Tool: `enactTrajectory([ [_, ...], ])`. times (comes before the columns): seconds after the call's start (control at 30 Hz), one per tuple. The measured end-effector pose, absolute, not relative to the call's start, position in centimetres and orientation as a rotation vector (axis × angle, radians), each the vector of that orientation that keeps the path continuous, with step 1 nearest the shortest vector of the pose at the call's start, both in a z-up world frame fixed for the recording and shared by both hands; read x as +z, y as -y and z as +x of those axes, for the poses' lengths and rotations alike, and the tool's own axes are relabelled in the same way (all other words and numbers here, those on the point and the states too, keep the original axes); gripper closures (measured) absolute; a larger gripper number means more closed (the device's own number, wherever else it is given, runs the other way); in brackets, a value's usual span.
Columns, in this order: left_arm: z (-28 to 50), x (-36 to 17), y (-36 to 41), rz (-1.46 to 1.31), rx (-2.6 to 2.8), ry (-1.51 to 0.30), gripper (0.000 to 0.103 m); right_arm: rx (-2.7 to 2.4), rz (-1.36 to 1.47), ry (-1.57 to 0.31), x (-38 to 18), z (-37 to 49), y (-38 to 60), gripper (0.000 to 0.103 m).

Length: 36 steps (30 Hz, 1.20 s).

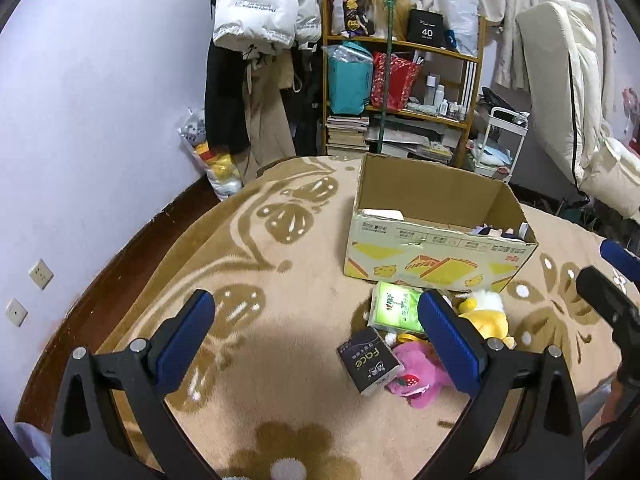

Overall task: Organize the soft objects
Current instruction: 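Move both tools back toward the remaining objects beside the box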

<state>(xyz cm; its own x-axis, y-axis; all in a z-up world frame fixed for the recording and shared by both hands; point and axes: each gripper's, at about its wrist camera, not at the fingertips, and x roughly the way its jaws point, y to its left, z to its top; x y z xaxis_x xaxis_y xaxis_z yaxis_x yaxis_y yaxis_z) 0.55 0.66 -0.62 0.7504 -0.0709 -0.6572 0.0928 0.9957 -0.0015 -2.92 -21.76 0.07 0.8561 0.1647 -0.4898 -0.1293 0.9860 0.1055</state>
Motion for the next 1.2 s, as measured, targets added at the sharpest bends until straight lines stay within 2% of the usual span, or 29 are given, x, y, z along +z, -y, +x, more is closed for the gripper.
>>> enactTrajectory([
  [0.8, 4.7, -5.4, 0.9, 0.07, -0.096, -0.886, 0.003, 0.252, 0.142, -0.794, -5.4, 1.3, 20.6, 0.0],
  [1.2, 6.9, -8.1, 2.2, 0.121, -0.108, -0.984, 0.003, 0.304, 0.072, -0.907, -7.6, 2.7, 18.3, 0.0],
])
